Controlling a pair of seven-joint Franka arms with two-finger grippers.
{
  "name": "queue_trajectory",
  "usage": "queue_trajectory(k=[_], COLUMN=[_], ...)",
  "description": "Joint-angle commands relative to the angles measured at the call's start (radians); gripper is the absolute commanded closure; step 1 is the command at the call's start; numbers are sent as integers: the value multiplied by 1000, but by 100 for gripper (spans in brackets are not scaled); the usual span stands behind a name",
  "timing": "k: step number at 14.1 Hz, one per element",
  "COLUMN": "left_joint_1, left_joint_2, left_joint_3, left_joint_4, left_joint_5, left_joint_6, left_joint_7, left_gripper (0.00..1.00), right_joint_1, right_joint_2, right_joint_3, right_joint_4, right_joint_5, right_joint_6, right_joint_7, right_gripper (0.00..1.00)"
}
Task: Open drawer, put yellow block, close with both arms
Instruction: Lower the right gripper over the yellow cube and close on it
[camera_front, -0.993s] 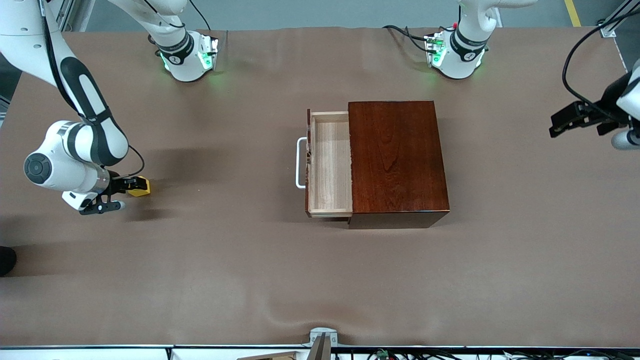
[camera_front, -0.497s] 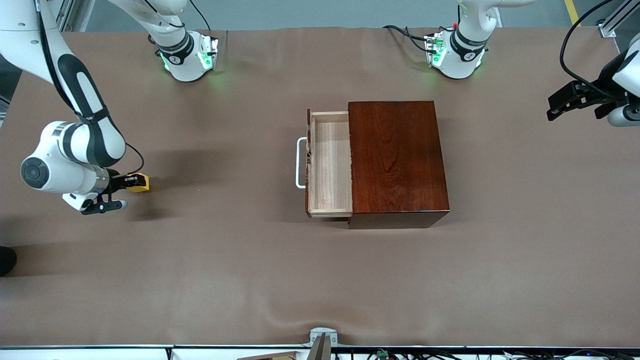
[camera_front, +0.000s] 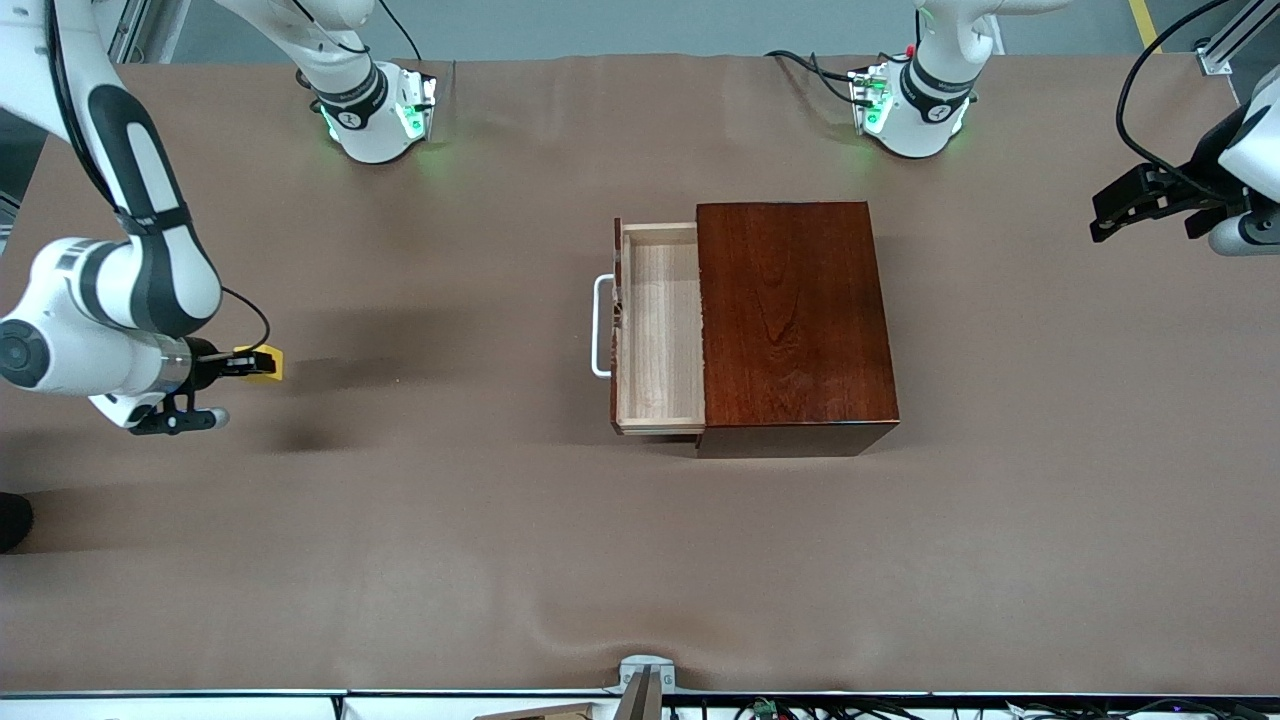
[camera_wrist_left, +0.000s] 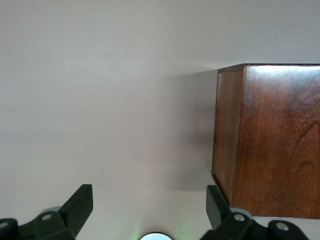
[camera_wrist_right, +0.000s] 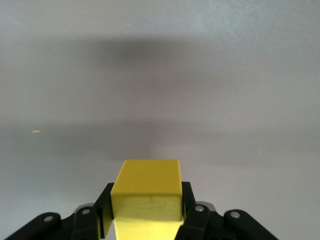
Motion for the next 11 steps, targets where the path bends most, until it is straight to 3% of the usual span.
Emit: queue_trajectory(k=[1, 5, 11], left_joint_1=[18, 16, 16], left_joint_2=[-20, -18, -15], left_joint_3=[-13, -14, -25], left_joint_4=[-18, -18, -19], left_joint_5=[-8, -8, -8], left_joint_6=[11, 11, 11], left_joint_7=[14, 14, 14], left_gripper=[0, 0, 0], right_joint_1=[16, 58, 240], right_joint_2=[-16, -32, -64], right_joint_3=[1, 1, 2], right_joint_4=[63, 137, 235], right_joint_5=[57, 113, 111], right_joint_6=[-107, -218, -330], right_joint_7=[80, 216, 653], right_gripper=[100, 100, 100])
